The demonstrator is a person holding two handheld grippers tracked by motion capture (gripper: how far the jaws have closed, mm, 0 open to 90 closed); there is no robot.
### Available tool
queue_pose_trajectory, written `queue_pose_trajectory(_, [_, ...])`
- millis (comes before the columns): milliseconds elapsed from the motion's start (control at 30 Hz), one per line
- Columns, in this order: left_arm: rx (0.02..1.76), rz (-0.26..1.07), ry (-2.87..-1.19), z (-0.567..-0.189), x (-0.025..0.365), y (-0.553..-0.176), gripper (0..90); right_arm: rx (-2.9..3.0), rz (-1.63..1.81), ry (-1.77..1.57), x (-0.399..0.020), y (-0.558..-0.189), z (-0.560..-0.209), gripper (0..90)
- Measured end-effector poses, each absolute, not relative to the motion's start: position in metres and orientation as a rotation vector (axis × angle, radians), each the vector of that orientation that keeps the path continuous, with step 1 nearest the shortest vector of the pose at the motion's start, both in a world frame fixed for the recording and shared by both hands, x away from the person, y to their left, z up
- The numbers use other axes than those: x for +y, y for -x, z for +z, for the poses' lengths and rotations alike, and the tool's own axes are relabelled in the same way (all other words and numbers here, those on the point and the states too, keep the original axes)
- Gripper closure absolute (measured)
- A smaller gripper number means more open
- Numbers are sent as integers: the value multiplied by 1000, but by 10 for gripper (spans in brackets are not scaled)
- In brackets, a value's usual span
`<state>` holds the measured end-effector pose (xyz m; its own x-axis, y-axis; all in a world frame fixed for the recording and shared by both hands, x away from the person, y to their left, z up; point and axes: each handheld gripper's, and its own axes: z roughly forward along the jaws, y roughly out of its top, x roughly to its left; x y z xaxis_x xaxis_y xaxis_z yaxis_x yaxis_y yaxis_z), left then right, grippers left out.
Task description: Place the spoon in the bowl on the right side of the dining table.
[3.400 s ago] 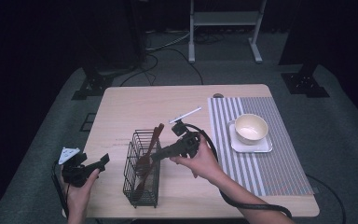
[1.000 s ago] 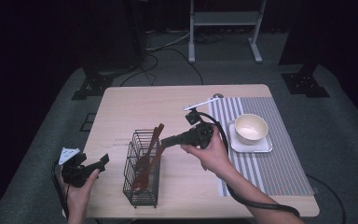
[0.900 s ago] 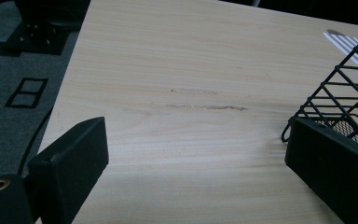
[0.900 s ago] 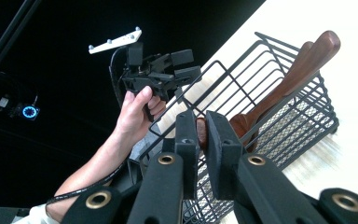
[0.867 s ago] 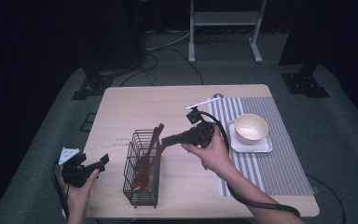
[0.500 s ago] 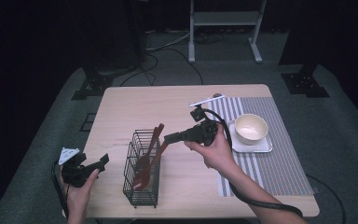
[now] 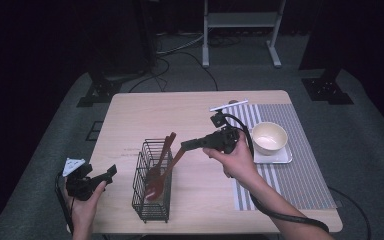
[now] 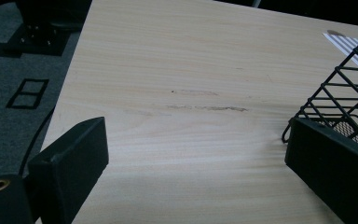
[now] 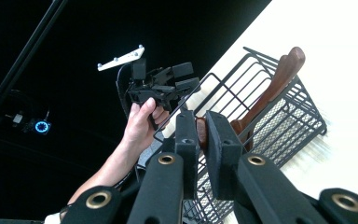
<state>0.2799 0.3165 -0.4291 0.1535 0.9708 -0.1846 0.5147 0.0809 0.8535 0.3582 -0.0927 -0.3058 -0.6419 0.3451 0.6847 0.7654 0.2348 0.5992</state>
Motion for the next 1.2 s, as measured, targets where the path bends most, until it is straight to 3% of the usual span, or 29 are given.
queue_pose_trajectory(1200, [1481,658,-1563,-430,316,-281,49,-2036,-1389,1057,-122,-366,-302,834])
